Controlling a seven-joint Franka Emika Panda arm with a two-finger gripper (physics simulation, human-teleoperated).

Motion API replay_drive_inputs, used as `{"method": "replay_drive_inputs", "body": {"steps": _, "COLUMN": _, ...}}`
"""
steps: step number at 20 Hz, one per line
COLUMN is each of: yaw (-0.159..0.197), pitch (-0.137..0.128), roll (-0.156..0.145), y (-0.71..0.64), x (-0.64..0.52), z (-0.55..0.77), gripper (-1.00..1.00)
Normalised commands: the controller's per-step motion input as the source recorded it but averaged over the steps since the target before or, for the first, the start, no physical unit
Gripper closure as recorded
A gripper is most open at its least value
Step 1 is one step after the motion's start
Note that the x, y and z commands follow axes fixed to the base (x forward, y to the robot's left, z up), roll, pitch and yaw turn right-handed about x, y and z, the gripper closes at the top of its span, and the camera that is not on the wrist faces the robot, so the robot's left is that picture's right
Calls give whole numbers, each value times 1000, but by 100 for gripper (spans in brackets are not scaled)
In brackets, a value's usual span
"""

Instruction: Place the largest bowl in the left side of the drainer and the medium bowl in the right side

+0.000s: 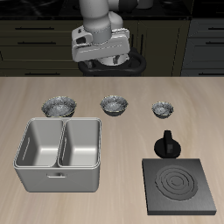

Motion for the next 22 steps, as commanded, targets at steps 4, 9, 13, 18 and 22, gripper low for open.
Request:
{"method": "replay_drive_inputs", "body": {"steps": 4, "yaw": 19, "pitch": -32, "roll": -86, "y": -446, "x": 158, "z": -170, "gripper": -100}}
{"method": "replay_drive_inputs", "body": {"steps": 9, "yaw": -53, "pitch": -56, "roll": -114, "y": -428, "x": 117, "z": -314, "gripper": -100}}
{"method": "replay_drive_inputs", "body": {"steps": 13, "yaw": -53, "pitch": -91, "roll": -38, "y": -181, "x": -35, "z": -382, "gripper": -100}}
{"method": "replay_drive_inputs", "body": {"steps": 18, "yaw": -11, "pitch": -36, "roll": -27, "y": -146, "x": -77, "z": -567, "gripper": -100}}
{"method": "replay_drive_inputs", "body": {"steps": 22, "yaw": -26, "pitch": -10, "roll": -41, "y": -128, "x": -67, "z": -355, "gripper": -100}}
